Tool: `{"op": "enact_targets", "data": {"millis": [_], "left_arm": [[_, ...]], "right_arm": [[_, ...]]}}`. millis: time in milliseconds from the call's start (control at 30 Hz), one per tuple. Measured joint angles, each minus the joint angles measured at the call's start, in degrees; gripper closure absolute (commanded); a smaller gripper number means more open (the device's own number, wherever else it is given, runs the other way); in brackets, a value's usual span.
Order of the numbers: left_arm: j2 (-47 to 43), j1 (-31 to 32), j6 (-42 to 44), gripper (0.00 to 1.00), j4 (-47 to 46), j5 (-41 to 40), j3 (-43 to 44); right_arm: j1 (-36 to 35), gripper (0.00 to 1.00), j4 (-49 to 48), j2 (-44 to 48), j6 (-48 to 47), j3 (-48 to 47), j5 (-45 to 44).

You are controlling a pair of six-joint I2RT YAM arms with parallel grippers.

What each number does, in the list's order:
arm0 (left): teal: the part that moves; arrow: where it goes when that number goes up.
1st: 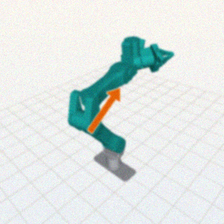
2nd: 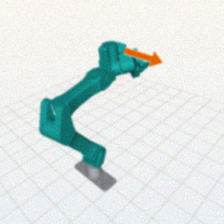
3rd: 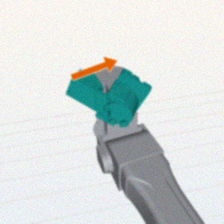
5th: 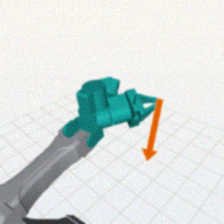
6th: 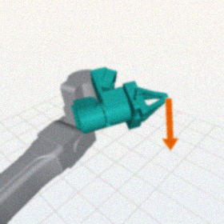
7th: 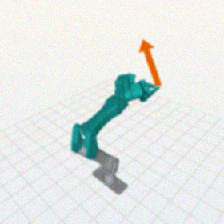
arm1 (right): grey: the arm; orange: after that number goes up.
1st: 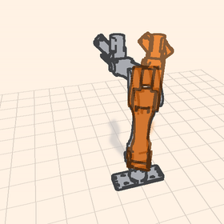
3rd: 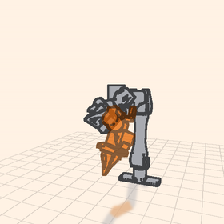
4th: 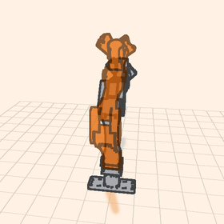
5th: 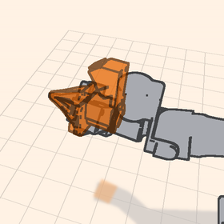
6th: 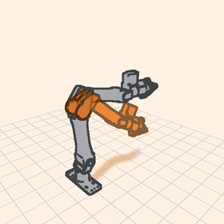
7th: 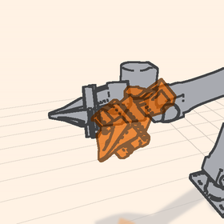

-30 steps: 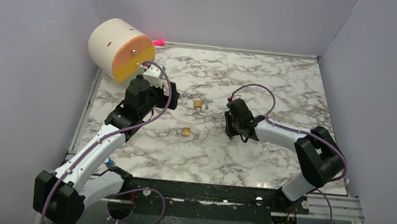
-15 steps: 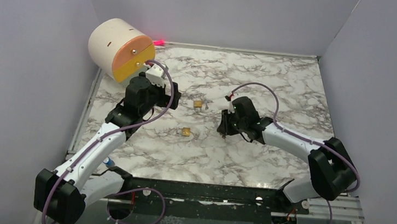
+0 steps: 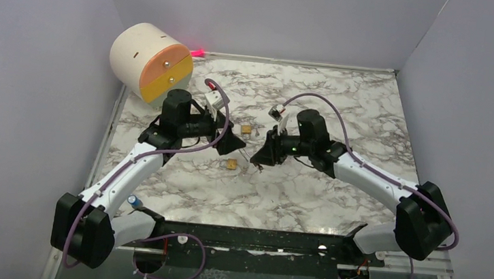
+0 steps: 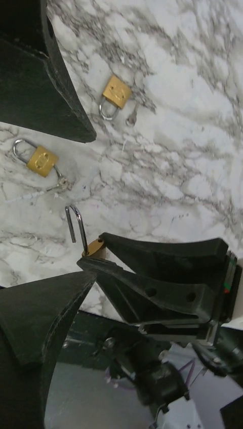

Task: Lock with the key
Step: Pick up the lock from the center of the board.

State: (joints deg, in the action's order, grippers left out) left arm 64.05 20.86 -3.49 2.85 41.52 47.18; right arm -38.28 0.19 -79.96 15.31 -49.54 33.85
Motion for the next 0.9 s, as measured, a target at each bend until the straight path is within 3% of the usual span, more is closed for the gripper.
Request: {"op": "enact_targets", "data": {"millis": [233, 533, 900], "left_arm": [[0.2, 0.0, 2.1, 0.06, 0.9, 15.4, 0.0], [-0.9, 0.0, 4.0, 0.13, 1.6, 26.1, 0.0], [-0.7, 0.0, 3.7, 0.18, 1.2, 27.8, 0.0]], "right_arm": [[3.0, 0.88, -4.4, 1.0, 2.8, -0.5, 16.4], [8.3, 0.89, -14.4, 2.4, 10.6, 1.4, 30.1], [8.3, 0.89, -19.1, 2.3, 13.9, 3.0, 36.0]]}}
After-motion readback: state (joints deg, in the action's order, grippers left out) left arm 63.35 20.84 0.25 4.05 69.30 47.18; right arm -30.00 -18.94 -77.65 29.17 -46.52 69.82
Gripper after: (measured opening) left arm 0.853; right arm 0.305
